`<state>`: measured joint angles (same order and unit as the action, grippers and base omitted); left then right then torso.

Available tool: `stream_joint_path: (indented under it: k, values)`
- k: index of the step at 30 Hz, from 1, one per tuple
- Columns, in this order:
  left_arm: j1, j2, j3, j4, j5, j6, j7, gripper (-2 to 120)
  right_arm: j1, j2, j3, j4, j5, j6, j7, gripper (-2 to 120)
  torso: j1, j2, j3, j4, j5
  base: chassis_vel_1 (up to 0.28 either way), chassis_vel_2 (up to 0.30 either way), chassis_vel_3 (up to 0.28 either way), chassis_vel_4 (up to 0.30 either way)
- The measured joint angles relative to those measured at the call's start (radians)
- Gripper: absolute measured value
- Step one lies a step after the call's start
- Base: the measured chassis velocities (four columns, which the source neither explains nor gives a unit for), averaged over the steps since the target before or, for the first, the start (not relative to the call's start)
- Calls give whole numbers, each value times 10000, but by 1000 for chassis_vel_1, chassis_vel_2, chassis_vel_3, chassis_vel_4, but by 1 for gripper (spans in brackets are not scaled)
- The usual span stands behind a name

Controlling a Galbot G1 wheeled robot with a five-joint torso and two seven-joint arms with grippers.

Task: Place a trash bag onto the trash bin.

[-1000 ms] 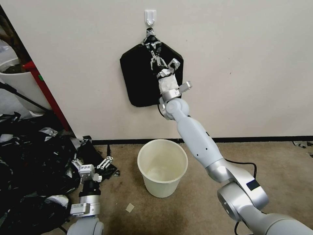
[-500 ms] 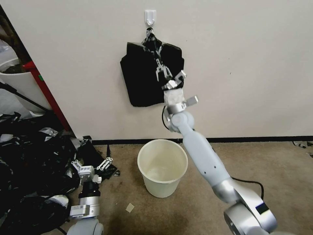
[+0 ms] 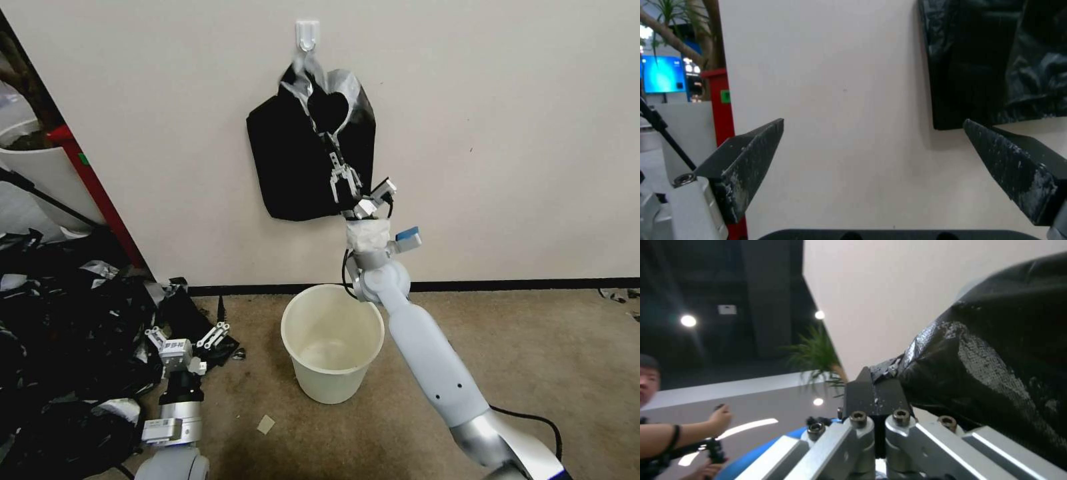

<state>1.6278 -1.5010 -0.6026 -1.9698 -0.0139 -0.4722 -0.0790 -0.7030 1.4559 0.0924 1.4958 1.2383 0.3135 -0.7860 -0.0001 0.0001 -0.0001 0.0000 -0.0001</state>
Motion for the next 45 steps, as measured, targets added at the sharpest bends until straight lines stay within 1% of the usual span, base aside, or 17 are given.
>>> stream_joint_path:
  k: [8,14,17,25,28,29,33,34,36,38,40,41,42,44,45]
  values:
    - [-66,-2,5,108,5,0,0,100,-623,-166,80,664,63,-263,-685,0,0,0,0,0,1,0,0,0,0]
    - [-103,-19,-8,117,-10,0,0,100,-970,-334,94,944,63,-342,-1002,0,0,0,0,0,1,0,0,0,0]
    - [-128,-26,-11,118,-28,-2,0,100,-1262,-515,153,1143,57,-439,-1321,0,1,0,0,0,2,0,0,0,0]
    - [-227,-11,-14,121,-38,-2,-2,100,-1850,-668,285,1464,-65,-529,-1806,0,0,0,1,0,1,0,0,0,0]
    - [-273,19,-12,111,-46,2,-3,100,-2142,-743,395,1479,-209,-621,-2240,0,0,0,1,-1,2,0,0,0,0]
    - [-273,19,-12,111,-46,2,-3,100,-2142,-743,395,1479,-209,-621,-2240,0,0,0,1,-1,2,0,0,0,0]
    - [-382,96,-11,111,-76,37,-3,100,-2228,-872,604,1291,-384,-1028,-3274,0,0,0,1,0,2,0,0,0,0]
    - [-382,96,-11,111,-76,37,-3,100,-2228,-872,604,1291,-384,-1028,-3274,0,0,0,1,0,2,0,0,0,0]
    - [-536,256,-19,95,-101,93,-3,100,-2251,-945,726,1126,-613,-1285,-3811,0,0,0,1,-1,1,0,0,0,0]
    - [-611,345,-17,53,-147,160,-4,100,-2243,-953,744,1069,-684,-1305,-3851,0,0,0,1,0,0,0,0,0,0]
    - [-793,665,95,-148,-614,309,1,100,-2044,-937,748,886,-823,-1239,-3643,0,0,0,1,0,0,0,0,0,0]
    - [-793,665,95,-148,-614,309,1,100,-2044,-937,748,886,-823,-1239,-3643,0,0,0,1,0,0,0,0,0,0]
    - [-878,797,157,-234,-875,327,22,100,-1945,-918,749,826,-882,-1163,-3487,0,0,0,1,1,-1,0,0,0,0]
    - [-1172,1387,440,-575,-2055,298,339,100,-1629,-867,708,665,-1265,-752,-2765,0,1,0,1,1,-2,0,0,0,0]
    - [-1172,1387,440,-575,-2055,298,339,100,-1629,-867,708,665,-1265,-752,-2765,0,1,0,1,1,-2,0,0,0,0]
